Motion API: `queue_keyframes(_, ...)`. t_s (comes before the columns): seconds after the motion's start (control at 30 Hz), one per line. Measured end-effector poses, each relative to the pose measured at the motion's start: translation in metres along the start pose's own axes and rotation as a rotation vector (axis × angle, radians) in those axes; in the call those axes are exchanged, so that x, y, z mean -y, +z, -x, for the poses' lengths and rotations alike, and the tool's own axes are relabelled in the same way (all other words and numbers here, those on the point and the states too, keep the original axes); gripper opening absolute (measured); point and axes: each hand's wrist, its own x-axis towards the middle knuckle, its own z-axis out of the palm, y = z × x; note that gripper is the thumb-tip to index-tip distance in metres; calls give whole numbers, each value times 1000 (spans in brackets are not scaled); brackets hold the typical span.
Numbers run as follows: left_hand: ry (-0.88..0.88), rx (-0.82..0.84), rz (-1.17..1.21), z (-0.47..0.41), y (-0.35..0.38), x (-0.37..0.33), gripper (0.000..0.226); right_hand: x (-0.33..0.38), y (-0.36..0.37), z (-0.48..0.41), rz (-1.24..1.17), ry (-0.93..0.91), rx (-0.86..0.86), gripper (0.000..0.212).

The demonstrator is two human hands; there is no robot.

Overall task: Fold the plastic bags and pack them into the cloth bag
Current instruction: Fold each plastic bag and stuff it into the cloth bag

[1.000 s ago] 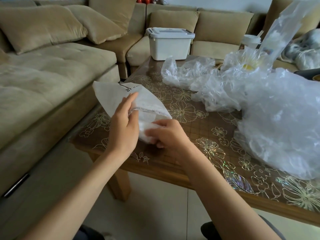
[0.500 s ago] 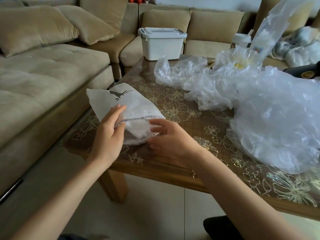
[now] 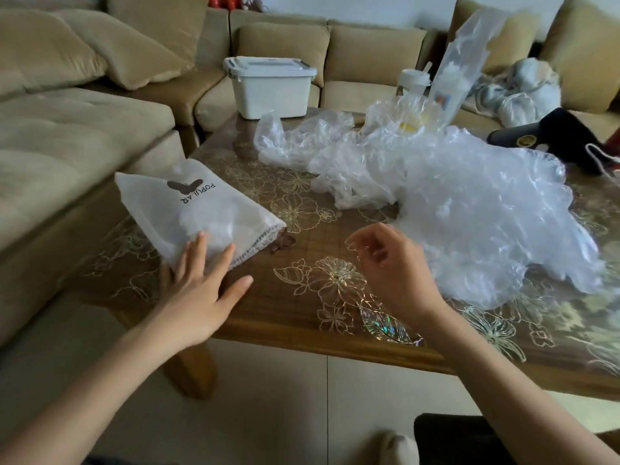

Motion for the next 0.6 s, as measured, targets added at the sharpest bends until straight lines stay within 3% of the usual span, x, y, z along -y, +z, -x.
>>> queue_keyframes(0.1,29,-30,21,-20,-6,9,76,-19,-15,6,296,-160,-118,33)
queue_keyframes(0.23,21,-181,-17,-32,-7,8,78,-43,-39,13,553,-39,32,60)
queue_keyframes(0.33,208,-462,102,-18,-5,-13,76,-54,-49,18,640,96,151,41)
queue_keyframes(0.4,350,-517,230,-3,-3,-30,73,-55,-52,19,696,78,117,18)
queue_keyframes(0.5,447,-479,386,14,0,-49,68,-52,-51,17,552,9,-60,11)
queue_keyframes(0.6,451,-401,585,19,-2,-61,63,-29,-56,15,139,-17,-183,16)
